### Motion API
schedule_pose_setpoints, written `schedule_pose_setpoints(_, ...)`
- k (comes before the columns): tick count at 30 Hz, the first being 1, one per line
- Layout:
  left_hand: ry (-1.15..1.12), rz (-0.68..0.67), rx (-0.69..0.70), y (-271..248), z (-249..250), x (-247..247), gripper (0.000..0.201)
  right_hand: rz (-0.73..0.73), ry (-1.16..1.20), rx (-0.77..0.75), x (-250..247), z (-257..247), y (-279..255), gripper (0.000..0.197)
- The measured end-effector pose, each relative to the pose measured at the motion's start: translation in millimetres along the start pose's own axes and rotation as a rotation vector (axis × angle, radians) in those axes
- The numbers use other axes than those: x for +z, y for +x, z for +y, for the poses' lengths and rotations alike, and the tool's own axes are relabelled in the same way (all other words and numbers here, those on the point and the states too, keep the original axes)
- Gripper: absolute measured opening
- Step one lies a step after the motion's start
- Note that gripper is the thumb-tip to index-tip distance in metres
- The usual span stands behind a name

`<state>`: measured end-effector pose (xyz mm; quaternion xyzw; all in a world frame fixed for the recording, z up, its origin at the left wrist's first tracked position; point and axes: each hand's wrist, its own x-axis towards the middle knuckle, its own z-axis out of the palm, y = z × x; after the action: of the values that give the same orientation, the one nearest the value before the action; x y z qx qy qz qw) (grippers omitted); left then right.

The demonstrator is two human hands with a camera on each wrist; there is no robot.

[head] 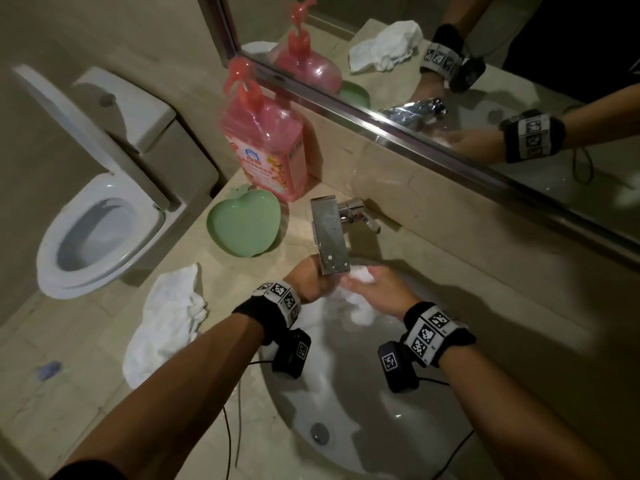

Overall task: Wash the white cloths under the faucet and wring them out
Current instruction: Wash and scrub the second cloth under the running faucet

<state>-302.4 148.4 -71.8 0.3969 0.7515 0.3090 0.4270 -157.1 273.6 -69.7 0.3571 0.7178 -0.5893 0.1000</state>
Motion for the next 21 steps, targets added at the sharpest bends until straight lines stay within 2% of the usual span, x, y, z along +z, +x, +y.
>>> schedule_pose_setpoints(2,-0.119,-0.022,-0.024,3,-2,4,0.017,-0.003,0.035,-0.005,-4,3,-3,0.014)
schedule_pose_setpoints(3,-0.178,-0.026,-0.039,4,-4,5,0.023,-0.006,0.092,0.001,-6,3,-3,0.013)
schedule_pose_setpoints(5,-0.257,-0.045,-0.039,2,-11,10,0.040,0.002,0.211,0.012,-11,2,-2,0.023)
schedule_pose_setpoints(7,-0.296,-0.019,-0.035,1,-20,12,0.030,0.000,0.305,0.009,-16,-2,-2,0.029)
schedule_pose_setpoints(9,-0.367,0.077,-0.102,-1,-24,10,0.019,-0.010,0.314,-0.003,-16,-5,-1,0.031)
schedule_pose_setpoints(10,-0.393,0.132,-0.137,-2,-25,7,0.011,-0.021,0.289,0.000,-14,-6,0,0.031)
schedule_pose_setpoints(12,-0.410,0.223,-0.164,-6,-27,-2,0.022,-0.063,0.204,0.033,-6,-6,2,0.028)
schedule_pose_setpoints(16,-0.318,0.321,-0.130,-25,-31,-29,0.037,-0.112,-0.146,0.062,10,1,6,0.048)
schedule_pose_setpoints(18,-0.292,0.352,-0.134,-37,-36,-41,0.038,-0.018,-0.270,0.036,12,8,5,0.050)
schedule_pose_setpoints(21,-0.307,0.401,-0.157,-52,-43,-55,0.038,0.145,-0.303,0.034,5,13,0,0.043)
